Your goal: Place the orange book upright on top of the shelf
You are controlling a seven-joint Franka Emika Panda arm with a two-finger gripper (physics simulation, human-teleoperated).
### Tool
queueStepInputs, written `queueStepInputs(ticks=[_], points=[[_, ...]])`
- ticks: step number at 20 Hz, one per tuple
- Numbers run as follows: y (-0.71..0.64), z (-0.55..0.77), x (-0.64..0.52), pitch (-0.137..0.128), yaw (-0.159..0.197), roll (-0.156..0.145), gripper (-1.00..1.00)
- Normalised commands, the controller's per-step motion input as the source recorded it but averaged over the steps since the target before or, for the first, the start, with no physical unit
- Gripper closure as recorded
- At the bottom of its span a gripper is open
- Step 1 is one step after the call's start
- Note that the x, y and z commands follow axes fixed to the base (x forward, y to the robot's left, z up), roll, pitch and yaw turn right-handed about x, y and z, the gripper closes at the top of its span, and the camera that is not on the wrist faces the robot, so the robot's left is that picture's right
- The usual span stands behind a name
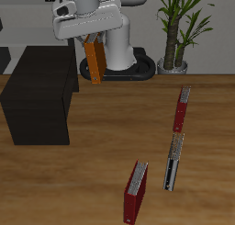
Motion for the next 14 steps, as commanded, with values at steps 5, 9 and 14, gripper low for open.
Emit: queueStepInputs(ticks=[5, 9, 14], points=[[-0.33, 0.29, -0.15, -0.042, 0.036, -0.011, 1.00], [-0.30, 0.29, -0.13, -0.051, 0.021, -0.019, 1.00], [-0.26, 0.21, -0.10, -0.018, 0.018, 0.019, 1.00]])
